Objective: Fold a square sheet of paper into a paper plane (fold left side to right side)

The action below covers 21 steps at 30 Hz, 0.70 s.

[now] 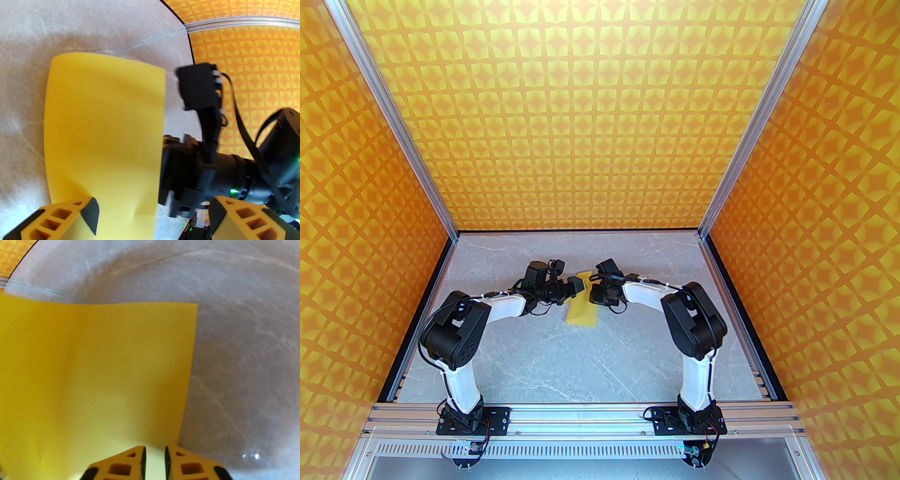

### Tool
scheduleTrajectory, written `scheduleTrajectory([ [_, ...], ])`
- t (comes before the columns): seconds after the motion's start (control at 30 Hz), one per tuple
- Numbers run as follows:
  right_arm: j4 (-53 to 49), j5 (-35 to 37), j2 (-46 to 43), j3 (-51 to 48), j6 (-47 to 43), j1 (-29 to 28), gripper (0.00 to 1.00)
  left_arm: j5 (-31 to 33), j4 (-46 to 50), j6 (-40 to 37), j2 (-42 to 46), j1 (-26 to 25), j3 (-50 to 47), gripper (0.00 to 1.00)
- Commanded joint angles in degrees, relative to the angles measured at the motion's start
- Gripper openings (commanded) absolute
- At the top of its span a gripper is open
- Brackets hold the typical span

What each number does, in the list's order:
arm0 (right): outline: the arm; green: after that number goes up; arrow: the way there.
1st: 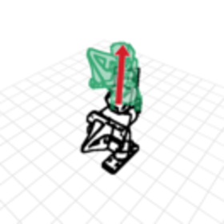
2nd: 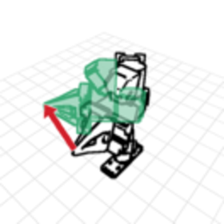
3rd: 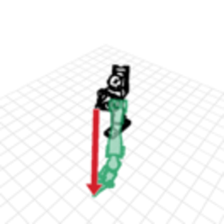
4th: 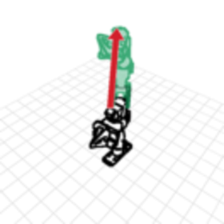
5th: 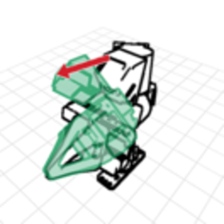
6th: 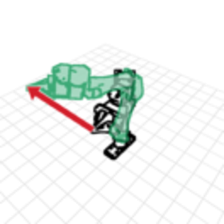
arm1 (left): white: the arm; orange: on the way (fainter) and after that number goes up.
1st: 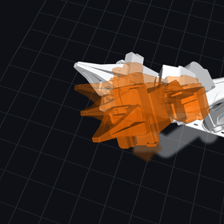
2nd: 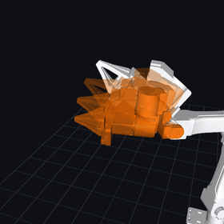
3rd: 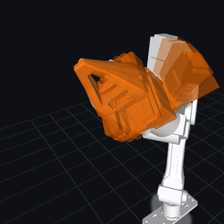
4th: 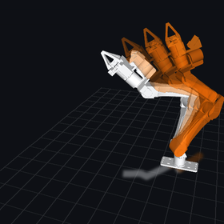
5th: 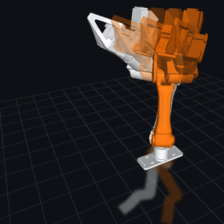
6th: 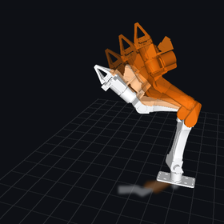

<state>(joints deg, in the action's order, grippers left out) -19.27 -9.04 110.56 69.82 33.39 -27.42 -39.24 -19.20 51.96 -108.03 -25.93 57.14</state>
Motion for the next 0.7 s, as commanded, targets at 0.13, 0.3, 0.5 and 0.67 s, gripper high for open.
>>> scheduleTrajectory([
  [0.13, 7.9, -5.3, -9.0, -6.8, 4.6, 2.5, 0.43, -1.1, -3.6, 2.1, -2.1, -1.0, 1.1, 0.82],
  [0.3, 18.2, -12.1, -11.1, -12.2, 10.5, 3.8, 0.42, -1.1, -3.5, 2.2, -2.8, -1.6, 1.5, 0.81],
  [0.5, 24.9, -16.3, -9.1, -13.3, 14.6, 4.4, 0.40, -0.9, -3.1, 2.2, -3.2, -2.0, 1.9, 0.81],
  [0.67, 25.6, -17.6, -6.6, -12.1, 15.5, 4.5, 0.37, -0.9, -2.9, 2.1, -3.1, -2.0, 1.8, 0.81],
])
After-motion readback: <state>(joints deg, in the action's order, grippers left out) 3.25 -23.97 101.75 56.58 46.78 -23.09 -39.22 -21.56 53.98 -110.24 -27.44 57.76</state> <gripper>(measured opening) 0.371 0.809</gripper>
